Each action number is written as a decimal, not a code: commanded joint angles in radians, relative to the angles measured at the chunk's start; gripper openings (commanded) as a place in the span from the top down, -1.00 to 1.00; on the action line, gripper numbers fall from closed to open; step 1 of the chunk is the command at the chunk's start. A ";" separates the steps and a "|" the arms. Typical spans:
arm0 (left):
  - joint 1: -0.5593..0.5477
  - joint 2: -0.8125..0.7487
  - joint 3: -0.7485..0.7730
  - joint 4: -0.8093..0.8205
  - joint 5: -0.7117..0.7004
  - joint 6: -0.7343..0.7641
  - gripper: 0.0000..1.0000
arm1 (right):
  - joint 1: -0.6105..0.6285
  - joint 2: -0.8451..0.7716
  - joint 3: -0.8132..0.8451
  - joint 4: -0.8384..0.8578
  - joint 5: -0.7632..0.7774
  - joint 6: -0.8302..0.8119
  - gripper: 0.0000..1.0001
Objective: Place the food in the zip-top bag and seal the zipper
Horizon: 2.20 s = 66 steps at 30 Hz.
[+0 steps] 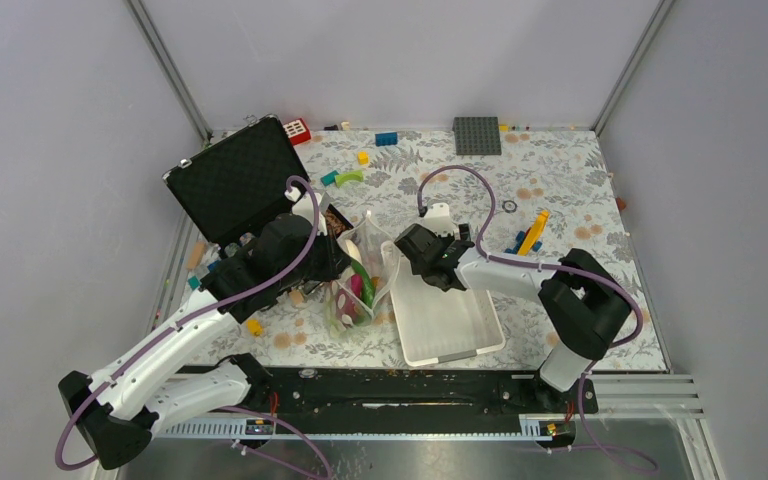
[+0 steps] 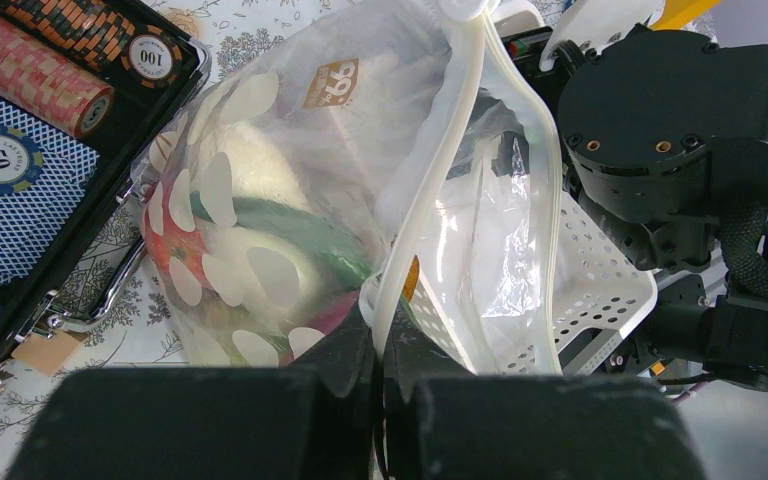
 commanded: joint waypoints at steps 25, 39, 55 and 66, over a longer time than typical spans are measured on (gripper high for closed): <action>0.004 -0.002 0.018 0.034 -0.013 -0.011 1.00 | -0.010 -0.470 -0.186 0.222 -0.178 -0.203 -0.47; 0.004 0.002 0.010 0.044 0.010 -0.015 1.00 | -0.011 -0.779 -0.384 0.711 -0.743 -0.400 -0.50; 0.005 0.002 0.008 0.048 0.014 -0.009 1.00 | -0.001 -0.596 -0.258 0.785 -1.062 -0.334 -0.56; 0.005 -0.033 0.005 0.041 0.006 -0.010 1.00 | 0.059 -0.496 -0.138 0.575 -0.904 -0.444 -0.77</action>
